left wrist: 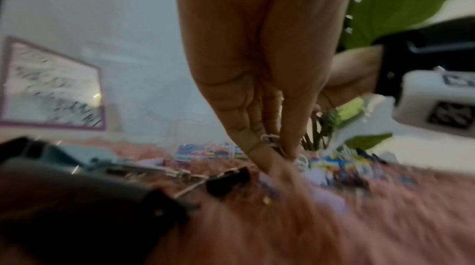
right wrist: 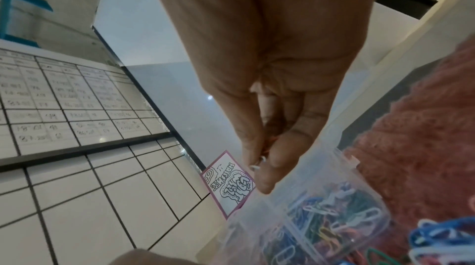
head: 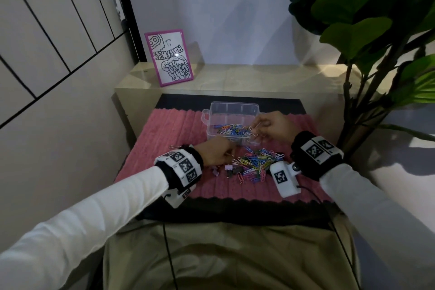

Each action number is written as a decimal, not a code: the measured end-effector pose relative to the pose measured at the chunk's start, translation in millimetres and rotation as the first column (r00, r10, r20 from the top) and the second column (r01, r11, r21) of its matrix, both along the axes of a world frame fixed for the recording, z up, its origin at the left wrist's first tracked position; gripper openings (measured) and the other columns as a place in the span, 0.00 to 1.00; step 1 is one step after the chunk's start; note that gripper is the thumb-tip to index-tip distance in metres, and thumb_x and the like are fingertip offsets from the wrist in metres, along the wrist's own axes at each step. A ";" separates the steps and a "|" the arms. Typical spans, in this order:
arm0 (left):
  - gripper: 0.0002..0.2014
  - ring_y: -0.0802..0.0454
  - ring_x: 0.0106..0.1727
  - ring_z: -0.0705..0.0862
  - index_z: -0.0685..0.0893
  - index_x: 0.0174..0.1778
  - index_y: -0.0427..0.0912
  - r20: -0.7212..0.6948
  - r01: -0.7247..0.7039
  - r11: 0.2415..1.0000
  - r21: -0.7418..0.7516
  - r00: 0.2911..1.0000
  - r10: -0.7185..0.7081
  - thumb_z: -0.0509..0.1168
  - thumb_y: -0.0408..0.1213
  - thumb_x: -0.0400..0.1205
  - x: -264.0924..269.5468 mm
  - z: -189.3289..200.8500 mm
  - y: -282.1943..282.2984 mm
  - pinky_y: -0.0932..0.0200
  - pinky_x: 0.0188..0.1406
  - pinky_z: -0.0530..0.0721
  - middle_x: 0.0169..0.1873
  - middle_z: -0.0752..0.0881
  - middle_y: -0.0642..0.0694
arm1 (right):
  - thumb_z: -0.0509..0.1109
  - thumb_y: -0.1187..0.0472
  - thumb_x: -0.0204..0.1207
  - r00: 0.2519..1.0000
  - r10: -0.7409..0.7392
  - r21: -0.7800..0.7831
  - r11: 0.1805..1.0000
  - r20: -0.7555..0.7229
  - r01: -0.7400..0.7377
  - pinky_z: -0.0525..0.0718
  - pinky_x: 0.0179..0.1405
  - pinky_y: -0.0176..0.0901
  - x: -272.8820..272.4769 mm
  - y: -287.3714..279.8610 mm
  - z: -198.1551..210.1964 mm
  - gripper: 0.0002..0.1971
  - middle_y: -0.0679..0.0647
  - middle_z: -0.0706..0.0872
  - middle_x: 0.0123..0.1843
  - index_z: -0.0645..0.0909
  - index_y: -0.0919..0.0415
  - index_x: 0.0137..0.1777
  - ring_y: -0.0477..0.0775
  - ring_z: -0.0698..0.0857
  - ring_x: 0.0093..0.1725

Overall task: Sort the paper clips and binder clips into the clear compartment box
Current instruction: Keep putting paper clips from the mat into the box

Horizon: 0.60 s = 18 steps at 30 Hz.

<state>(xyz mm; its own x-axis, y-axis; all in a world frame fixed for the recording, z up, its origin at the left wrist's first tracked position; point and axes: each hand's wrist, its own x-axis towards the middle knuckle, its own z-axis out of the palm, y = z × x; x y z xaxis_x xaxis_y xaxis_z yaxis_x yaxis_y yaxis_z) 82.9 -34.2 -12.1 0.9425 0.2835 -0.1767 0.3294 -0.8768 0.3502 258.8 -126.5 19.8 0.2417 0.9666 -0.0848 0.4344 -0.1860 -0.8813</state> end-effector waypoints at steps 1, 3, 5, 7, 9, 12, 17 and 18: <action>0.06 0.48 0.39 0.85 0.82 0.46 0.32 0.017 -0.034 0.997 -0.073 0.999 0.036 0.62 0.30 0.80 -4.1 1.8 3.2 0.59 0.42 0.82 0.44 0.88 0.35 | 0.65 0.77 0.74 1.000 -0.005 -0.002 1.000 -0.015 0.005 0.81 0.20 0.30 1.0 0.7 2.2 0.06 0.46 0.86 0.20 0.78 0.67 0.41 0.41 0.85 0.21; 0.06 0.58 0.33 0.86 0.83 0.47 0.30 0.047 -0.111 0.950 -0.293 0.990 0.130 0.62 0.29 0.80 -11.1 8.0 11.3 0.69 0.35 0.84 0.42 0.88 0.35 | 0.67 0.75 0.74 0.999 -0.018 -0.014 1.000 -0.039 0.018 0.82 0.21 0.31 3.7 2.5 4.1 0.07 0.48 0.87 0.21 0.79 0.65 0.38 0.42 0.85 0.22; 0.07 0.66 0.28 0.86 0.82 0.50 0.27 0.093 -0.158 0.881 -0.446 0.971 0.221 0.62 0.26 0.80 -15.9 17.8 21.9 0.72 0.34 0.85 0.39 0.87 0.39 | 0.68 0.74 0.74 0.999 -0.022 -0.039 0.999 -0.035 0.021 0.84 0.24 0.33 6.2 4.8 4.3 0.07 0.50 0.88 0.25 0.79 0.63 0.37 0.44 0.86 0.24; 0.08 0.68 0.27 0.85 0.83 0.51 0.27 0.149 -0.190 0.872 -0.451 0.947 0.284 0.63 0.25 0.79 -17.9 26.1 36.2 0.70 0.35 0.86 0.38 0.87 0.41 | 0.69 0.73 0.73 1.000 -0.016 -0.077 0.997 -0.005 0.016 0.84 0.29 0.36 7.1 8.2 3.9 0.06 0.56 0.87 0.32 0.80 0.63 0.39 0.47 0.86 0.27; 0.08 0.71 0.27 0.84 0.85 0.51 0.30 0.216 -0.227 0.910 -0.348 0.925 0.313 0.65 0.26 0.78 -14.7 33.7 50.9 0.67 0.39 0.86 0.38 0.89 0.38 | 0.69 0.73 0.74 0.999 -0.035 -0.097 0.995 0.006 0.036 0.85 0.28 0.34 5.0 13.5 4.9 0.06 0.58 0.86 0.35 0.79 0.62 0.38 0.45 0.86 0.26; 0.08 0.66 0.30 0.86 0.86 0.51 0.33 0.250 -0.304 0.923 -0.235 0.899 0.359 0.66 0.29 0.78 -4.0 46.5 64.8 0.73 0.36 0.85 0.46 0.90 0.35 | 0.69 0.74 0.73 0.994 -0.106 -0.072 0.992 0.027 0.108 0.86 0.28 0.38 -0.2 26.7 7.3 0.06 0.61 0.85 0.37 0.80 0.65 0.38 0.47 0.87 0.26; 0.18 0.49 0.63 0.82 0.80 0.65 0.42 0.081 -0.248 0.968 0.039 0.966 0.245 0.65 0.29 0.79 7.2 56.4 55.4 0.63 0.60 0.76 0.64 0.83 0.42 | 0.64 0.73 0.76 0.900 -0.008 -0.125 0.990 0.436 0.069 0.83 0.56 0.42 -12.1 36.6 8.1 0.14 0.61 0.88 0.54 0.82 0.65 0.59 0.56 0.86 0.54; 0.18 0.48 0.62 0.83 0.80 0.65 0.41 0.111 -0.246 0.967 0.064 0.965 0.238 0.63 0.28 0.79 6.5 53.5 49.9 0.63 0.59 0.76 0.64 0.83 0.42 | 0.64 0.73 0.76 0.869 0.010 -0.096 0.994 0.494 0.043 0.81 0.55 0.40 -14.5 33.7 7.9 0.14 0.60 0.87 0.55 0.82 0.65 0.59 0.56 0.86 0.55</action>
